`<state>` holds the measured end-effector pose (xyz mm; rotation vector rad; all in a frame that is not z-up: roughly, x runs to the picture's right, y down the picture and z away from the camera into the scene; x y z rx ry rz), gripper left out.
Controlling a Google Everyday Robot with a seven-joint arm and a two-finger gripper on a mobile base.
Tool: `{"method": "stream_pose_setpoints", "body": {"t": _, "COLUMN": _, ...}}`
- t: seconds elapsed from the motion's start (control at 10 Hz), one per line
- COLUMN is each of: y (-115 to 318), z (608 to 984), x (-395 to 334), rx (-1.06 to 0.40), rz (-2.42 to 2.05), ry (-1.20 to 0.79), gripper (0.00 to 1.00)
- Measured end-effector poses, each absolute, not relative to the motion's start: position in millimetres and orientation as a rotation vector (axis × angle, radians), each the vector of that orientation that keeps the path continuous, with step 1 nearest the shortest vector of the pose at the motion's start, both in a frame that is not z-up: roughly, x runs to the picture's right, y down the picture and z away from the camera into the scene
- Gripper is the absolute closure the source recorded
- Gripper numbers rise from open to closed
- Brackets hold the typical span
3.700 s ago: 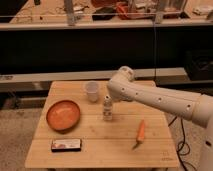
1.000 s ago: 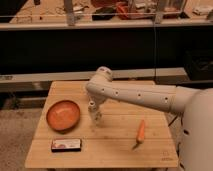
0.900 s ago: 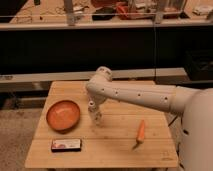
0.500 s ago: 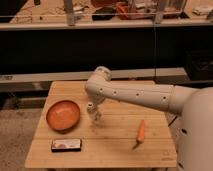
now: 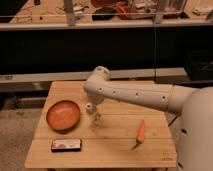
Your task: Knock the bottle over
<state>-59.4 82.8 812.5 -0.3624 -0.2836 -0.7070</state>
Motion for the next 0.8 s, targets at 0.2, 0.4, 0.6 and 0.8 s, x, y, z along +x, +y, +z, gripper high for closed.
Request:
{"method": "stream_pose_setpoints", "body": {"t": 0.2, "y": 83.2, "z": 810.9, "x": -60.2, "rx": -0.364, "rz": -0.714, "ry": -0.288, "gripper": 0.97}}
{"method": "stream_pose_setpoints", "body": {"t": 0.4, "y": 84.0, "z": 809.3, "x": -62.5, "rx": -0.365, "rz": -0.72, "ry": -0.293, "gripper": 0.97}}
{"method": "stream_pose_setpoints", "body": {"t": 0.6, "y": 84.7, "z": 807.9, "x": -63.6, "rx": -0.367, "rz": -0.726, "ry": -0.297, "gripper": 0.97}}
{"method": "stream_pose_setpoints", "body": {"t": 0.8, "y": 85.1, "z": 806.0, "x": -65.0, "rx": -0.368, "rz": -0.732, "ry": -0.301, "gripper": 0.97}}
